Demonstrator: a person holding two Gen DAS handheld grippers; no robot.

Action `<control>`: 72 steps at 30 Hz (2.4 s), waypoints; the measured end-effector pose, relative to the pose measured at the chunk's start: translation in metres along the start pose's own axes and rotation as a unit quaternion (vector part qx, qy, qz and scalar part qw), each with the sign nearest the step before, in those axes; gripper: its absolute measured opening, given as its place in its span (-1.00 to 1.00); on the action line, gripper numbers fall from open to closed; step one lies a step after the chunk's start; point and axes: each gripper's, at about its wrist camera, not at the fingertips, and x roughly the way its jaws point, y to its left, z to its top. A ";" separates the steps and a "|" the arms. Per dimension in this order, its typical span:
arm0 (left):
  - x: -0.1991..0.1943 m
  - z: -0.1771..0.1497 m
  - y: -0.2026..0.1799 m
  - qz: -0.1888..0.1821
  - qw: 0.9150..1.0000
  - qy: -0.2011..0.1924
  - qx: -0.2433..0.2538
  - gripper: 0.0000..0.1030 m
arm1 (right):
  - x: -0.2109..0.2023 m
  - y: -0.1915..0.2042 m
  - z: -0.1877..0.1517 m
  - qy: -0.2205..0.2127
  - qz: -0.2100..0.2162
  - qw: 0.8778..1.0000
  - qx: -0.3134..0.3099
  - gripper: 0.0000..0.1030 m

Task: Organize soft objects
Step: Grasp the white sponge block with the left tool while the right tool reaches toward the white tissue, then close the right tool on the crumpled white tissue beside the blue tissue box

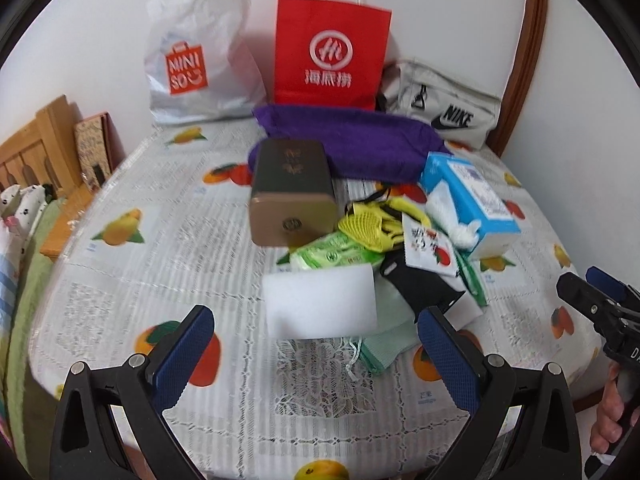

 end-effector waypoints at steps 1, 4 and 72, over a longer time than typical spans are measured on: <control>0.006 -0.001 0.000 -0.006 1.000 0.005 0.000 0.99 | 0.006 -0.001 -0.001 0.006 0.002 1.000 0.001 0.99; 0.022 -0.004 0.003 -0.022 1.000 0.018 -0.004 0.99 | 0.019 -0.003 -0.003 0.016 0.007 1.000 0.004 0.99; 0.071 0.010 0.055 -0.070 0.995 0.048 -0.058 0.55 | 0.130 0.005 0.021 0.027 0.076 0.978 0.192 -0.02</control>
